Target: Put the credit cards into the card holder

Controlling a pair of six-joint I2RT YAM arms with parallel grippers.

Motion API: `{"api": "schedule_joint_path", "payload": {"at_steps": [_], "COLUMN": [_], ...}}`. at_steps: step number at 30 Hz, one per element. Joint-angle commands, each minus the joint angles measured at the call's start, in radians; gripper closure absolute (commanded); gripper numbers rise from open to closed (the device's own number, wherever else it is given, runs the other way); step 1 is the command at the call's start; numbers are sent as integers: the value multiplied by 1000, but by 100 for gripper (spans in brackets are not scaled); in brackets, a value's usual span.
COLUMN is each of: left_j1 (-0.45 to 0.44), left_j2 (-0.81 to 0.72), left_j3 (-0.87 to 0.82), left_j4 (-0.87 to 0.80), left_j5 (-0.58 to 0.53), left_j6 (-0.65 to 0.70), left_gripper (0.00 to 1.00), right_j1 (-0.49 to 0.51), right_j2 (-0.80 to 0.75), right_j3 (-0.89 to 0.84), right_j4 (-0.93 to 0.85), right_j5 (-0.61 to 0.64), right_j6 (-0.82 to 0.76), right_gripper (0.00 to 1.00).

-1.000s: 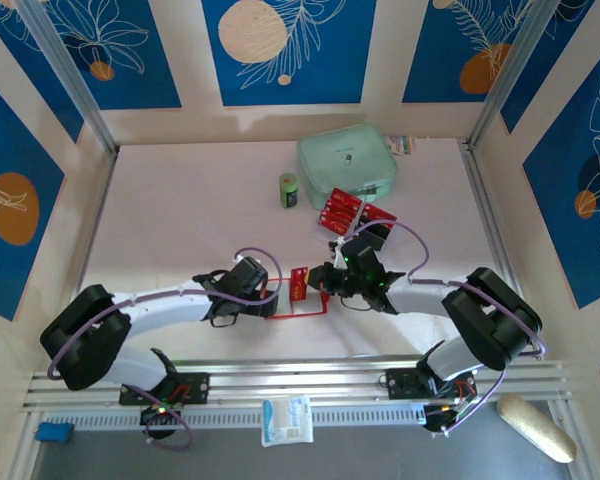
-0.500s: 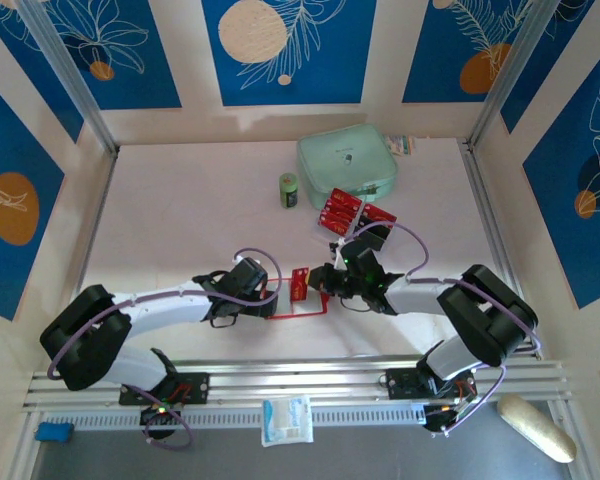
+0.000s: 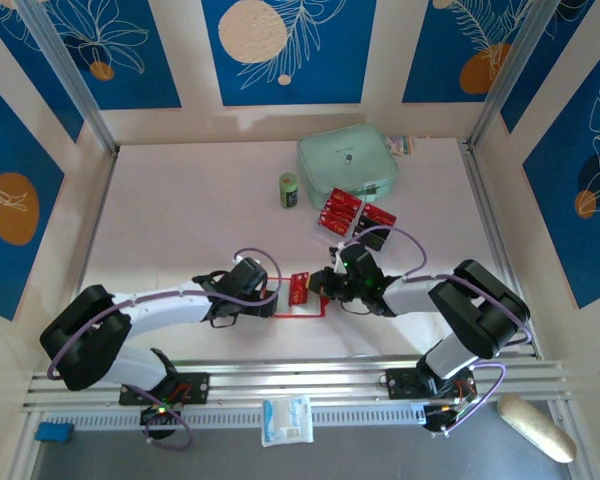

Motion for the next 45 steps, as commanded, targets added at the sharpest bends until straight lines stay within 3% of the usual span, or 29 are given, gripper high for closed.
{"api": "schedule_joint_path", "payload": {"at_steps": [1, 45], "left_j1": [10, 10], "left_j2": [6, 3], "left_j3": [-30, -44], "left_j4": [-26, -9], "left_j5": [-4, -1], "left_j6": [-11, -11], "left_gripper": [0, 0], "right_j1": [5, 36], "right_j2": [34, 24], "right_j3": [-5, -50], "right_j4": [29, 26], "right_j5": [-49, -35], "right_j6": [-1, 55], "right_gripper": [100, 100]}}
